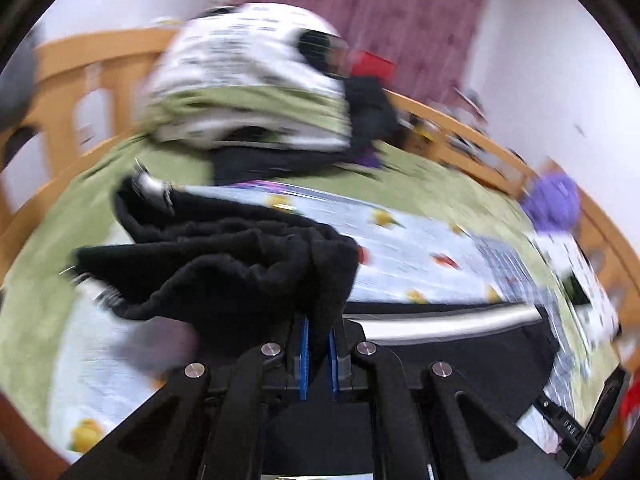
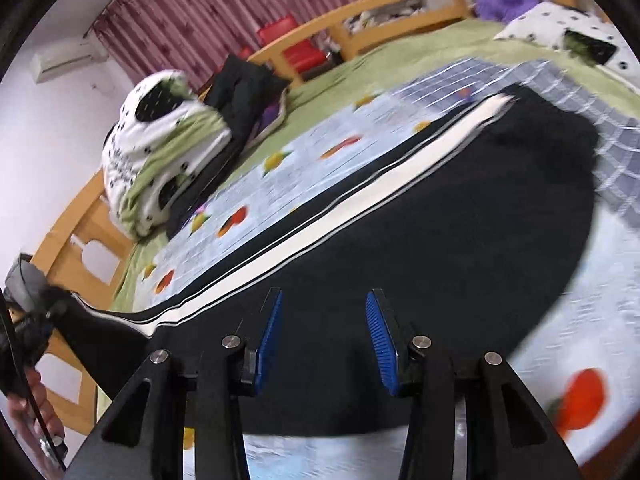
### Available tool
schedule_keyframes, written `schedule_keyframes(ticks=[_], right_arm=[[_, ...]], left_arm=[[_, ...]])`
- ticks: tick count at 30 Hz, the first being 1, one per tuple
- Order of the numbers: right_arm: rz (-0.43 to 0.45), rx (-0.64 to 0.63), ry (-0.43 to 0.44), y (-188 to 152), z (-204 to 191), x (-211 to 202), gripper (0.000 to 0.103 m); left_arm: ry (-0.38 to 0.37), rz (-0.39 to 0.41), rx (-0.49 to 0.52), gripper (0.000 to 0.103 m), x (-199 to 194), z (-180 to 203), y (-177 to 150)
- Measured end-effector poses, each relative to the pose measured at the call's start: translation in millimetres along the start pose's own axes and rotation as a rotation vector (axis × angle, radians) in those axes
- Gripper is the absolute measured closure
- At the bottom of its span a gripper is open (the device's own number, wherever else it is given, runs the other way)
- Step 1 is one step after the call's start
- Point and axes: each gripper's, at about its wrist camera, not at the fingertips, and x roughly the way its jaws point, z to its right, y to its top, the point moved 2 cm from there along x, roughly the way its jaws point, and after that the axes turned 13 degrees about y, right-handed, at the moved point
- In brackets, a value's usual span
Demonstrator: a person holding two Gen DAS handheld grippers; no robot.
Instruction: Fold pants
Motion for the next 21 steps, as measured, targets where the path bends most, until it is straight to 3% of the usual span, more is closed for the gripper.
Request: schedule_keyframes(ticks=[4,7,9,11,13,14,16,18,21], right_arm=[[0.048,0.054,-0.045,-3,45,-37,0.060],[0.066,0.121,-0.046,-6,75,-56,0.060],[0.071,0.141,-0.047,-6,87,-61,0.060],[0.065,0.134,-0.048,-7,90,-61,0.060],[0.038,0.106,-0.042,-9,85,-53,0.059],[0.022,0.084,-0.038,-11,81,-48,0.059],[-0.010,0.044,-0.032,-14,74,-39,0.059],[-0.046,0.014,-0.019,-16,62,-24,0.059],[-0.105,-0.029,0.028,-21,42,3,0.058]], left_arm=[[-0.132,-0.028,0.167,0.096,4,98,-37],[-0.233,-0.130,0.271,0.096,20,158,-82],[-0.239,-0.197,0.323,0.093,33,175,-107],[-0.225,-0.270,0.355,0.092,45,177,-128],[-0.236,-0.332,0.344,0.083,49,167,-134],[-0.246,-0.343,0.337,0.073,46,160,-131],[-0.217,-0.295,0.324,0.061,35,143,-119],[-0.201,-0.217,0.300,0.037,20,118,-102],[-0.149,-0.143,0.262,0.032,11,82,-74]])
